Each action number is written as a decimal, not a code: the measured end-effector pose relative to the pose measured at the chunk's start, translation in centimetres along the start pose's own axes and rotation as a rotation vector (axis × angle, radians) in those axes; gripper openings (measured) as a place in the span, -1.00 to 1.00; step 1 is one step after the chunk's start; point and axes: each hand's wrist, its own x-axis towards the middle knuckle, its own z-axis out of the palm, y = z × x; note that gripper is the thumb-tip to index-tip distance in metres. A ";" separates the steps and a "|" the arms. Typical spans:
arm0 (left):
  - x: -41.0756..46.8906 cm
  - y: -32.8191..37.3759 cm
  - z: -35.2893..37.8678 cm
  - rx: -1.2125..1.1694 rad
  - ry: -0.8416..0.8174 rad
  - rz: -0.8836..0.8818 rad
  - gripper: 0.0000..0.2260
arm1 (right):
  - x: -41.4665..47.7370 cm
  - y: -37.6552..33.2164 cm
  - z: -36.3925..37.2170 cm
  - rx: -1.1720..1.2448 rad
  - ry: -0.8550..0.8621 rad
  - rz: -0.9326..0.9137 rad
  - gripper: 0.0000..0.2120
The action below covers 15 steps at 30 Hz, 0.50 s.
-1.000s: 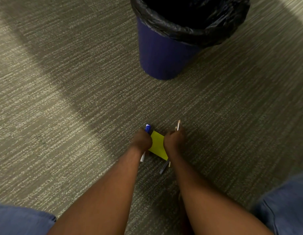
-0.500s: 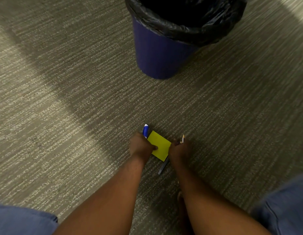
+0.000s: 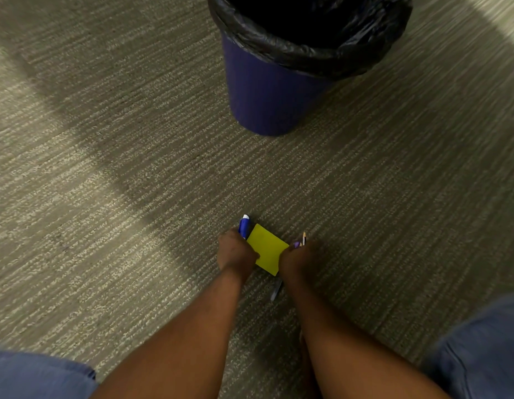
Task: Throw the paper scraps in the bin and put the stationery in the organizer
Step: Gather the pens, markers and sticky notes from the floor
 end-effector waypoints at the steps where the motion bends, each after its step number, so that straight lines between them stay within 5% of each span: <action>1: 0.0 0.0 -0.1 -0.017 -0.001 0.000 -0.43 | 0.2 -0.1 0.2 0.001 -0.011 0.018 -0.70; 15: -0.7 3.5 -5.4 -0.162 -0.069 0.026 -0.57 | 1.5 -5.7 -3.2 -0.106 -0.112 -0.195 -0.77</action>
